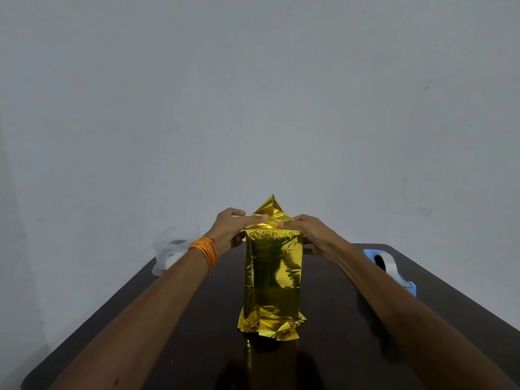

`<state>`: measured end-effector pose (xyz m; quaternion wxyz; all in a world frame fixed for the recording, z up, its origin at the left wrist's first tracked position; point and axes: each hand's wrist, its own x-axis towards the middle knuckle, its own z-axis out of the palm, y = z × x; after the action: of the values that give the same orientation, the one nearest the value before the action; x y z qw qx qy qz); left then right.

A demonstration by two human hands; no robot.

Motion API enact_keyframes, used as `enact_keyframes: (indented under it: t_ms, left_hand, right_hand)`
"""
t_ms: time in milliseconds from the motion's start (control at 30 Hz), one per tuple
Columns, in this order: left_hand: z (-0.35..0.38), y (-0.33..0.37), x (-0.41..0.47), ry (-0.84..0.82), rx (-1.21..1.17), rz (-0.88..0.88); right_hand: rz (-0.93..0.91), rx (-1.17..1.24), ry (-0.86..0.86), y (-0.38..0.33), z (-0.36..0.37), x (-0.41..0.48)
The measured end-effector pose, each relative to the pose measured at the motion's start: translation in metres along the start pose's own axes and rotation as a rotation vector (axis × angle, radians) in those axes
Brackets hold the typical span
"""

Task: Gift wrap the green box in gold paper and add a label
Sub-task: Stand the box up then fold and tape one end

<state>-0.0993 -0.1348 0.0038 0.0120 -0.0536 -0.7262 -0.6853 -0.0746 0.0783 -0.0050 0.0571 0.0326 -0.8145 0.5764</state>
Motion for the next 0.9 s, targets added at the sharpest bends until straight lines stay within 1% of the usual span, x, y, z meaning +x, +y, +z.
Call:
enact_keyframes:
  t_ms: [67,167,300,333,400,433,467,500,567,600,633,667,733,800,900]
  left_hand:
    - [0.005,0.002,0.000,0.012,-0.004,-0.013]
    - [0.011,0.002,0.002,0.027,-0.119,-0.032]
    - [0.009,-0.007,0.009,0.094,-0.080,0.031]
    - [0.006,-0.009,0.009,0.081,-0.059,0.042]
    - [0.002,-0.013,0.007,-0.012,-0.031,0.033]
    - [0.001,-0.016,0.006,-0.051,-0.042,0.031]
    - [0.000,-0.019,0.005,-0.069,-0.055,0.036]
    - [0.000,-0.021,0.005,-0.070,-0.068,0.047]
    - [0.003,-0.024,0.001,-0.036,-0.104,0.076]
    - [0.007,-0.025,-0.001,-0.005,-0.123,0.091]
    - [0.010,-0.025,-0.002,0.032,-0.136,0.110]
    - [0.013,-0.026,-0.001,0.071,-0.135,0.128]
    - [0.017,-0.025,-0.004,0.128,-0.101,0.153]
    - [0.019,-0.025,-0.008,0.167,-0.073,0.169]
    - [0.014,-0.025,-0.017,0.233,-0.014,0.172]
  right_hand:
    - [-0.007,-0.011,-0.001,0.000,0.000,0.000]
    - [-0.004,-0.016,-0.003,-0.001,-0.001,-0.001]
    - [0.001,-0.022,0.004,-0.004,-0.001,0.001]
    - [-0.003,-0.022,0.002,-0.005,-0.001,0.000]
    - [-0.024,-0.008,0.015,-0.006,0.000,-0.003]
    - [-0.049,-0.008,0.054,-0.006,0.002,-0.005]
    - [-0.094,-0.025,0.131,-0.007,0.004,-0.007]
    - [-0.162,-0.060,0.245,-0.008,0.006,-0.010]
    - [-0.337,-0.164,0.510,-0.012,0.012,-0.019]
    - [-0.423,-0.217,0.604,-0.017,0.017,-0.026]
    - [-0.499,-0.264,0.645,-0.021,0.023,-0.033]
    - [-0.557,-0.310,0.636,-0.027,0.030,-0.041]
    - [-0.592,-0.413,0.539,-0.034,0.045,-0.053]
    - [-0.554,-0.485,0.440,-0.034,0.058,-0.056]
    - [-0.478,-0.490,0.407,-0.029,0.062,-0.052]
